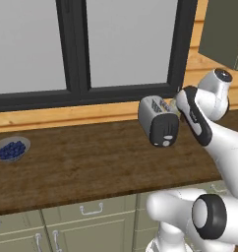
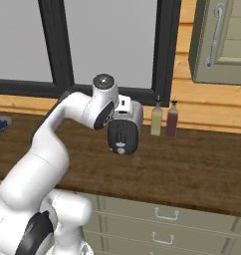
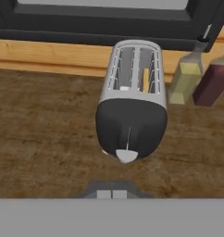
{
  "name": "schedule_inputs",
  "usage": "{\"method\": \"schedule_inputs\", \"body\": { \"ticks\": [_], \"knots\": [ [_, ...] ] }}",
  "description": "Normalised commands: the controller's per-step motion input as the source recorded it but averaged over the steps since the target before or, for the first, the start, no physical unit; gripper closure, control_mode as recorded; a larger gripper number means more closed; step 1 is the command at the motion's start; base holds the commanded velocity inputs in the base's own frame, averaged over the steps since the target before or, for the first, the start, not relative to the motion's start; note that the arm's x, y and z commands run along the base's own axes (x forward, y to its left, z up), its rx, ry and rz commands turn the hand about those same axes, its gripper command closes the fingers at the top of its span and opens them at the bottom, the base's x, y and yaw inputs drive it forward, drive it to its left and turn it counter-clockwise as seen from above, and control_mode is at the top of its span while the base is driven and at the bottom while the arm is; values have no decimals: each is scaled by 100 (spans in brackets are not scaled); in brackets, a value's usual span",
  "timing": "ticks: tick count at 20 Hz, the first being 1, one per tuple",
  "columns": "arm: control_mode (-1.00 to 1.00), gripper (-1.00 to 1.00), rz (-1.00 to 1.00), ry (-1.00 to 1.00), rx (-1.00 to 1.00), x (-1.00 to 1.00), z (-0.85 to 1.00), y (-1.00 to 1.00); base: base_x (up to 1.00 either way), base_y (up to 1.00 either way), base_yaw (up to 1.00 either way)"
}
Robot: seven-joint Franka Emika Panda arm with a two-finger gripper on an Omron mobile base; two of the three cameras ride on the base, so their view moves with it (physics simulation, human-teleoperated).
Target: Start the toaster. Once the lever pops up, take the bread to the plate on the dining counter.
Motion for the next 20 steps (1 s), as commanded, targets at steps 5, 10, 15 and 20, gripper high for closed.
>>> {"method": "schedule_inputs", "body": {
  "ticks": [5,10,15,20],
  "knots": [
    [-100,100,0,-6,0,53,16,-3,0,0,0],
    [-100,100,-3,-19,0,23,-1,0,0,0,0],
    [-100,-100,-4,-7,0,36,-1,-11,0,0,0],
    [-100,-100,-2,0,0,70,-2,0,0,0,0]
  ]
}}
